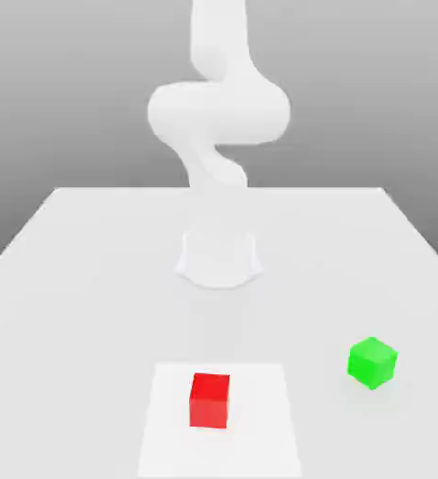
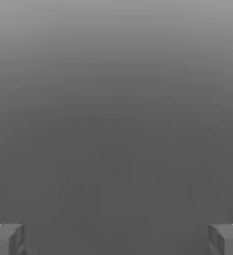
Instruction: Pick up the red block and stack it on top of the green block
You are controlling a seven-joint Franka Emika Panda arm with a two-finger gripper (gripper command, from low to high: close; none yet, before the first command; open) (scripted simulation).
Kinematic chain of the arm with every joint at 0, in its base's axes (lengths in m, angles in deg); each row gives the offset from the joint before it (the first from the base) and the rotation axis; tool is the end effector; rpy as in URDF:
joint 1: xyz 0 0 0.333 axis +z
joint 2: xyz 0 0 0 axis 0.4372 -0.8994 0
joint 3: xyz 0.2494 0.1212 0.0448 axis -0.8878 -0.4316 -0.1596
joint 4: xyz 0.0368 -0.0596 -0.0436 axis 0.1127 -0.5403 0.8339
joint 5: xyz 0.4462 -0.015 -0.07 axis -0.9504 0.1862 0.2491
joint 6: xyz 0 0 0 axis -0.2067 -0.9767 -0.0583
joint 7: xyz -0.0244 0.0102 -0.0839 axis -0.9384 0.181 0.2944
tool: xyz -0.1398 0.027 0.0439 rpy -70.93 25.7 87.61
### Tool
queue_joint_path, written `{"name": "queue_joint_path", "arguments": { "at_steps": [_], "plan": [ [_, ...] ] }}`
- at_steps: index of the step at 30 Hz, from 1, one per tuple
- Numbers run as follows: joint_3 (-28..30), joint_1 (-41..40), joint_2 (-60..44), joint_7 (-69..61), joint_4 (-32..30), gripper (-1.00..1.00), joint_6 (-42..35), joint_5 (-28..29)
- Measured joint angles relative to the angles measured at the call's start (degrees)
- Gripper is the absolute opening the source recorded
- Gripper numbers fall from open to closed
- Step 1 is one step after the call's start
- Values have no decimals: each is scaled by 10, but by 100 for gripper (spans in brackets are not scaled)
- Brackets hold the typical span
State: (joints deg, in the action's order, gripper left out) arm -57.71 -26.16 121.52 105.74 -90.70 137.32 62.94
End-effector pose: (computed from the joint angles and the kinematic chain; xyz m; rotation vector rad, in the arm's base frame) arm 0.4922 -0.0014 0.5992 -2.4932 1.0678 -0.9337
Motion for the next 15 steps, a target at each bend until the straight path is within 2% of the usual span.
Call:
{"name": "queue_joint_path", "arguments": {
  "at_steps": [15],
  "plan": [
    [1,-11,-316,23,-156,0,175,2]
  ]
}}
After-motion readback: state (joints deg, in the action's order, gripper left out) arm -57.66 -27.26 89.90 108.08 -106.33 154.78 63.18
